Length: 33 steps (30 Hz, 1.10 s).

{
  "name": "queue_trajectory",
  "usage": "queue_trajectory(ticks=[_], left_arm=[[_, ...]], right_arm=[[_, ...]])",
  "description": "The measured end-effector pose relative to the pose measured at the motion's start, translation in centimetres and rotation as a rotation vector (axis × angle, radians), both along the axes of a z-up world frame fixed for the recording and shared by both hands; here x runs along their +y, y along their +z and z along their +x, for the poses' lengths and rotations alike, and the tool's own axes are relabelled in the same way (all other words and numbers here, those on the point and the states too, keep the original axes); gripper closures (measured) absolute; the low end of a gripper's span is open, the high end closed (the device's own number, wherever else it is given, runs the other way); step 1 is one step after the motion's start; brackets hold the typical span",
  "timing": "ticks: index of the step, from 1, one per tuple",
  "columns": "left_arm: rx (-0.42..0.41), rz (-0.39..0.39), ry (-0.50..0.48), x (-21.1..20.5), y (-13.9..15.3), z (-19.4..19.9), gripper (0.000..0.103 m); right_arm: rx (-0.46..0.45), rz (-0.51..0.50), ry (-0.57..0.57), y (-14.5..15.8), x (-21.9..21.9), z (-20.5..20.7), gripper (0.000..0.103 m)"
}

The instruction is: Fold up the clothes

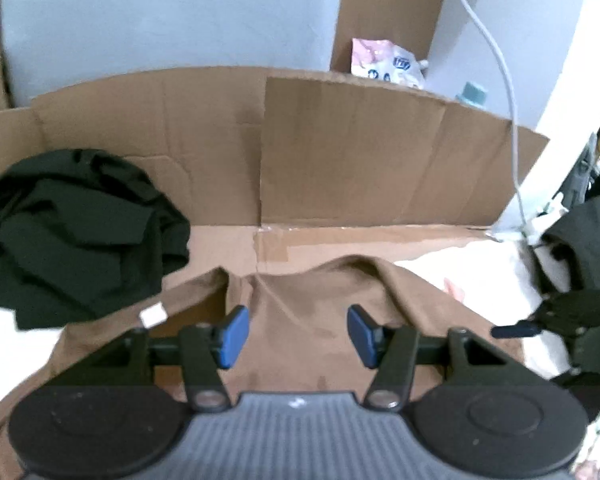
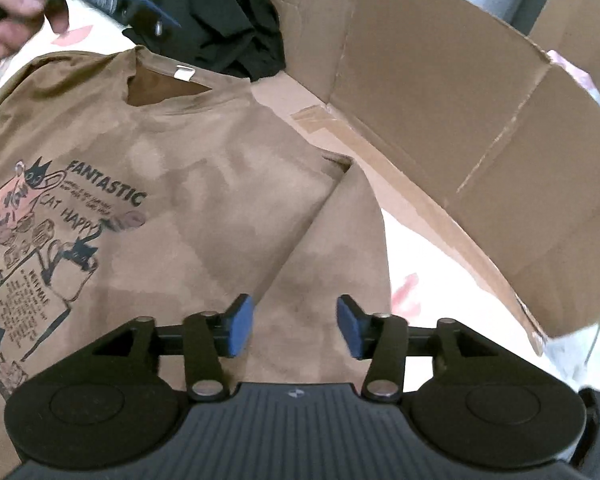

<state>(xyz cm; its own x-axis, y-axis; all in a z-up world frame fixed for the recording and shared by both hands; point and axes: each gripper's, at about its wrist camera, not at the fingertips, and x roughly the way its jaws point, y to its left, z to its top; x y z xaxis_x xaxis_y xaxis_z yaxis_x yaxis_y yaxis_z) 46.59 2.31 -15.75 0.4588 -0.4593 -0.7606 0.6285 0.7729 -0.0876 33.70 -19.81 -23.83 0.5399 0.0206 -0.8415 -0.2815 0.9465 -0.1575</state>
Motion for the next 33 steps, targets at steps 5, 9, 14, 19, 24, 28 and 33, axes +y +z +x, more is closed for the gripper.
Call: queue_trajectory(ticks=[5, 9, 14, 19, 24, 28, 33], left_arm=[[-0.016, -0.002, 0.013, 2.6, 3.2, -6.6, 0.034], [0.067, -0.186, 0.132, 5.6, 3.1, -10.4, 0.031], [0.111, -0.267, 0.085, 7.0, 0.8, -12.8, 0.03], [0.114, -0.306, 0.086, 8.1, -1.5, -11.0, 0.028], [0.142, -0.333, 0.155, 8.9, -3.3, -8.8, 0.028], [0.145, -0.32, 0.164, 8.5, -4.1, -8.1, 0.028], [0.169, -0.283, 0.143, 7.4, -5.5, -7.9, 0.028]], right_arm=[[-0.065, -0.015, -0.051, -1.0, 1.1, -2.8, 0.044], [-0.138, -0.096, -0.069, -1.9, 2.6, -4.8, 0.044], [-0.195, -0.17, -0.053, -3.3, 3.8, -6.5, 0.044], [-0.199, -0.25, -0.032, -5.2, 5.8, -6.5, 0.044], [-0.174, -0.217, -0.068, -5.8, 5.0, -5.4, 0.057], [-0.163, -0.181, -0.038, -5.1, 2.7, -4.6, 0.092], [-0.219, -0.187, -0.017, -2.8, -0.4, -4.0, 0.1]])
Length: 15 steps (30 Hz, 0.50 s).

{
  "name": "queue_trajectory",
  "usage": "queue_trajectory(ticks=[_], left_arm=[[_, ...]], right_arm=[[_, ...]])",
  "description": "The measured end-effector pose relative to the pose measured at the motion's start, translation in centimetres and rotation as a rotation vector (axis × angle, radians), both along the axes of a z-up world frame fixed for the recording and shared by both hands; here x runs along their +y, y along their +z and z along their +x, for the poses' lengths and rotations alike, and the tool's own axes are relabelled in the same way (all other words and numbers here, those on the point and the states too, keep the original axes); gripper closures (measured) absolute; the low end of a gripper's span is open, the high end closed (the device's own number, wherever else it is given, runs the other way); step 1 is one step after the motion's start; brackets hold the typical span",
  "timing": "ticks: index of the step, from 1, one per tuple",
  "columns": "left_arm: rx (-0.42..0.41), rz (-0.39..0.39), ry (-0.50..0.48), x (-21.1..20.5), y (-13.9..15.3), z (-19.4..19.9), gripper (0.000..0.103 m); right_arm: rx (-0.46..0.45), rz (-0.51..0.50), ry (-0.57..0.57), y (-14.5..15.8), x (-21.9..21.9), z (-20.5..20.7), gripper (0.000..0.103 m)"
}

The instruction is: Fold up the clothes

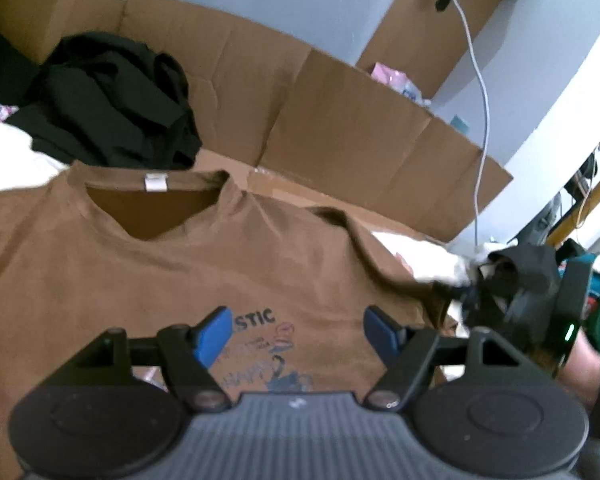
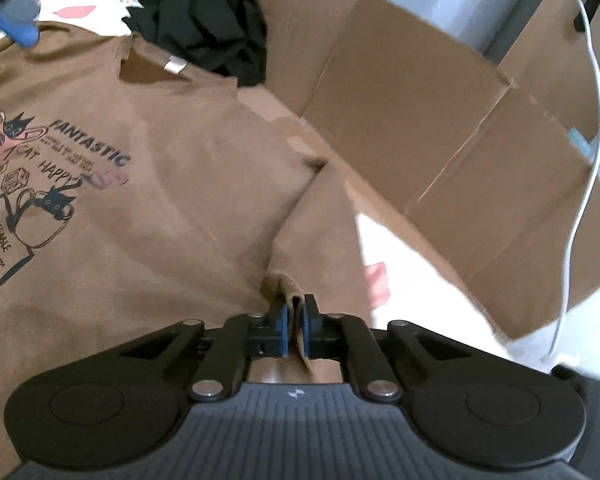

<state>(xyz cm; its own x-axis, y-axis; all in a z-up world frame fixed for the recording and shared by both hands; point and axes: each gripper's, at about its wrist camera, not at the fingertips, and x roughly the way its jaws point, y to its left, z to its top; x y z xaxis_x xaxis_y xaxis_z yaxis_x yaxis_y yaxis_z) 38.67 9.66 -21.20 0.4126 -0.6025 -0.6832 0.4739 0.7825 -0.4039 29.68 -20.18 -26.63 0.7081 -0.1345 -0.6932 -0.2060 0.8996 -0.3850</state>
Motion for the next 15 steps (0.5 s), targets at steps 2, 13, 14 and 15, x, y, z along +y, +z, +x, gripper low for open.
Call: queue_trajectory(ticks=[2, 13, 14, 15], left_arm=[[0.012, 0.023, -0.018, -0.6, -0.7, -0.1, 0.028], [0.067, 0.106, -0.053, -1.7, -3.0, -0.4, 0.028], [0.074, 0.111, -0.051, -1.6, -3.2, -0.4, 0.028], [0.08, 0.115, -0.047, -1.5, -3.4, -0.4, 0.028]], right_arm=[[-0.031, 0.011, -0.029, 1.3, -2.0, 0.6, 0.1], [-0.02, 0.133, -0.291, 1.1, -14.4, 4.1, 0.1], [-0.013, 0.147, -0.304, 0.6, -15.0, 4.4, 0.1], [-0.008, 0.158, -0.316, 0.2, -15.5, 4.7, 0.1]])
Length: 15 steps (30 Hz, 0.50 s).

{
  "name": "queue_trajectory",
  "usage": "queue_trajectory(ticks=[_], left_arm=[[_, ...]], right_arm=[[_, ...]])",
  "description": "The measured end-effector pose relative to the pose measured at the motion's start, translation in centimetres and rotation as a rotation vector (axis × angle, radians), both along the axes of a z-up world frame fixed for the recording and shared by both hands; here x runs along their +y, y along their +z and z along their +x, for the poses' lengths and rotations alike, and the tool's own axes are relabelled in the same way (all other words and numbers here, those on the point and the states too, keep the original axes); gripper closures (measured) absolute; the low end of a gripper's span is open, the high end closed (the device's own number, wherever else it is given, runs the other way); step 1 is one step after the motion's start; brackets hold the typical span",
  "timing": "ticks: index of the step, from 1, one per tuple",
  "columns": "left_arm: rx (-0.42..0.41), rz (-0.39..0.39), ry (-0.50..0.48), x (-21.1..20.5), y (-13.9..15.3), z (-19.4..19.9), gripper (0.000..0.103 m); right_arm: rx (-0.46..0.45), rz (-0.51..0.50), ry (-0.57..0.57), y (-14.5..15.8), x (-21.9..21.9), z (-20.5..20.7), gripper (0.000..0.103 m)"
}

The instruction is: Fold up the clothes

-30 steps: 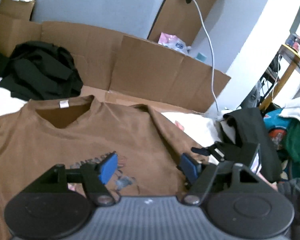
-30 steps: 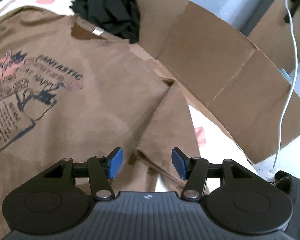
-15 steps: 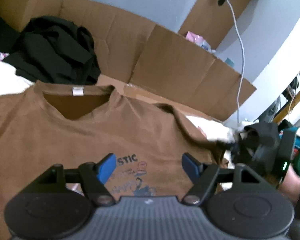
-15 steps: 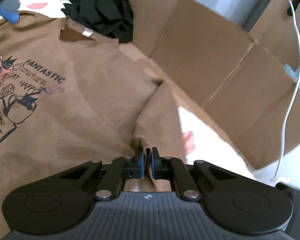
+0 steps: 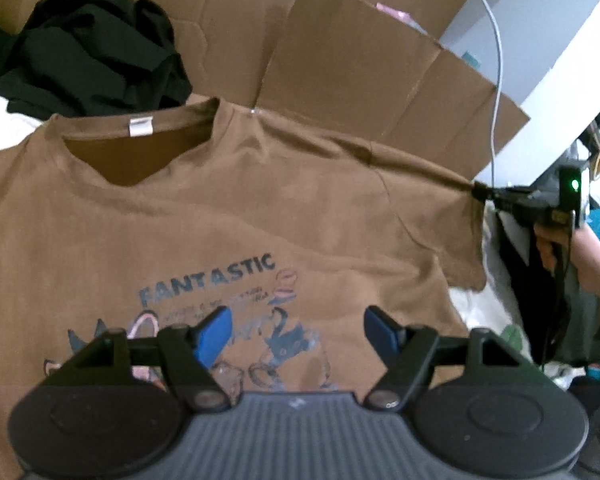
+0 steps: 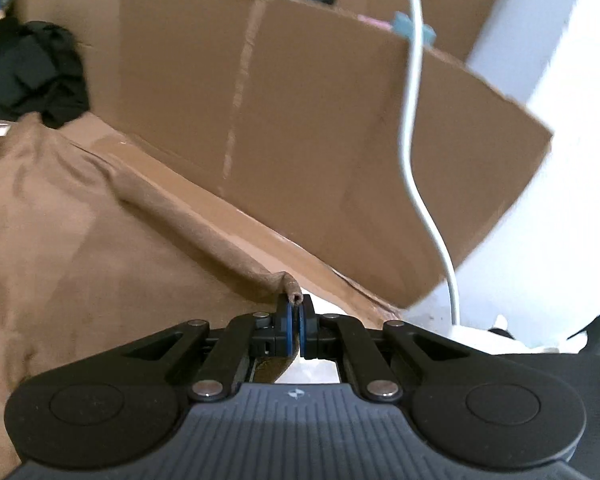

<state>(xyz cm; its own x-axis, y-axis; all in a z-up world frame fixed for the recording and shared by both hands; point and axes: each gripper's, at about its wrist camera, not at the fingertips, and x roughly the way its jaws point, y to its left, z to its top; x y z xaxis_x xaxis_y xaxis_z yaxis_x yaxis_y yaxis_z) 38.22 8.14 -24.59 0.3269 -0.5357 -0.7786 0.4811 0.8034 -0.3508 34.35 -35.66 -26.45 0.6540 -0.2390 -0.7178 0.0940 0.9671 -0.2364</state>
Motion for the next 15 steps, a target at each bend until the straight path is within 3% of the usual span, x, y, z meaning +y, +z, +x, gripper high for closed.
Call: queue_trajectory(ticks=[10, 15], left_arm=[[0.007, 0.026, 0.016, 1.1, 0.3, -1.3, 0.028], [0.015, 0.027, 0.034, 2.0, 0.7, -1.9, 0.028]], right_arm=[[0.019, -0.004, -0.022, -1.6, -0.6, 3.8, 0.1], [0.041, -0.046, -0.048, -2.0, -0.8, 4.9, 0.093]])
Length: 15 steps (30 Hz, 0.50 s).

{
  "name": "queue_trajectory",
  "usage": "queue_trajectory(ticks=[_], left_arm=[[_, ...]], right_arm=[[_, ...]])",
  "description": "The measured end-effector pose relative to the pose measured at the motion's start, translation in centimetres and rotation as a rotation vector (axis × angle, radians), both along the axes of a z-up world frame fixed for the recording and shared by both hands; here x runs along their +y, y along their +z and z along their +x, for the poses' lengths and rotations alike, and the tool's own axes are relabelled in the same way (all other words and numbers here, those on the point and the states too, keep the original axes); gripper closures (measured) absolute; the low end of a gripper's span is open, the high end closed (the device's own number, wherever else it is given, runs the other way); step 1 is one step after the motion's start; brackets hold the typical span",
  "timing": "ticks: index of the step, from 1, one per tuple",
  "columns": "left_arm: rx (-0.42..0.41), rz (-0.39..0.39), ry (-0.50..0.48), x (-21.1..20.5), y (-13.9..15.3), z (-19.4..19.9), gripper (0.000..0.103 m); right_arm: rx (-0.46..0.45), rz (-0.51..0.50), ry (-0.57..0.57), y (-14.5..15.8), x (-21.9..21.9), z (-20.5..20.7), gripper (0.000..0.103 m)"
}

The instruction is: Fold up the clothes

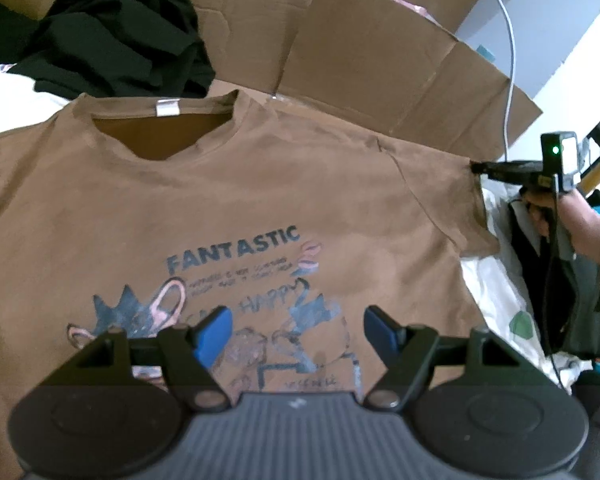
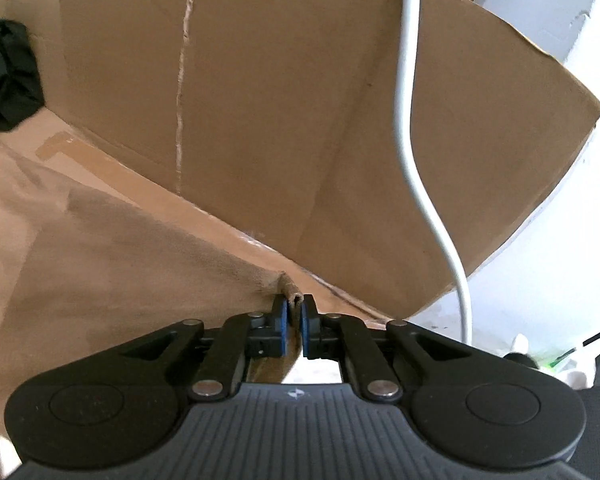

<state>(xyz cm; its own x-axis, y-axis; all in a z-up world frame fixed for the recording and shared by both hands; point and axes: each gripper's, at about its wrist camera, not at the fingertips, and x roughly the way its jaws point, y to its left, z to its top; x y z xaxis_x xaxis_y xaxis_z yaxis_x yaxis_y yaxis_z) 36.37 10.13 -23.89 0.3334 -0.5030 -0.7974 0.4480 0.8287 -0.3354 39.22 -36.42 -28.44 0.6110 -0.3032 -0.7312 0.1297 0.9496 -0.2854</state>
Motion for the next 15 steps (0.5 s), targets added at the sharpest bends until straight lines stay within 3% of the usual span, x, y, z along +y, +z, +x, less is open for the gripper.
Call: queue_trajectory(ticks=[3, 5, 6, 11, 15], left_arm=[[-0.002, -0.013, 0.007, 0.6, 0.5, -0.4, 0.028], [-0.012, -0.015, 0.009, 0.7, 0.8, -0.4, 0.028], [-0.019, -0.016, 0.011, 0.8, 1.0, -0.5, 0.028], [-0.049, -0.001, 0.046, 1.9, 1.4, -0.6, 0.028], [-0.07, 0.026, 0.076, 3.6, 1.9, -1.4, 0.028]], right_arm=[[0.001, -0.047, -0.011, 0.7, 0.3, -0.1, 0.085], [-0.017, -0.038, -0.03, 1.6, 0.0, -0.8, 0.07], [-0.026, -0.033, -0.038, 2.1, -0.1, -1.2, 0.067], [-0.027, 0.026, 0.0, 3.5, 0.7, -4.6, 0.066], [0.01, 0.081, 0.084, 2.1, 4.3, -7.6, 0.066]])
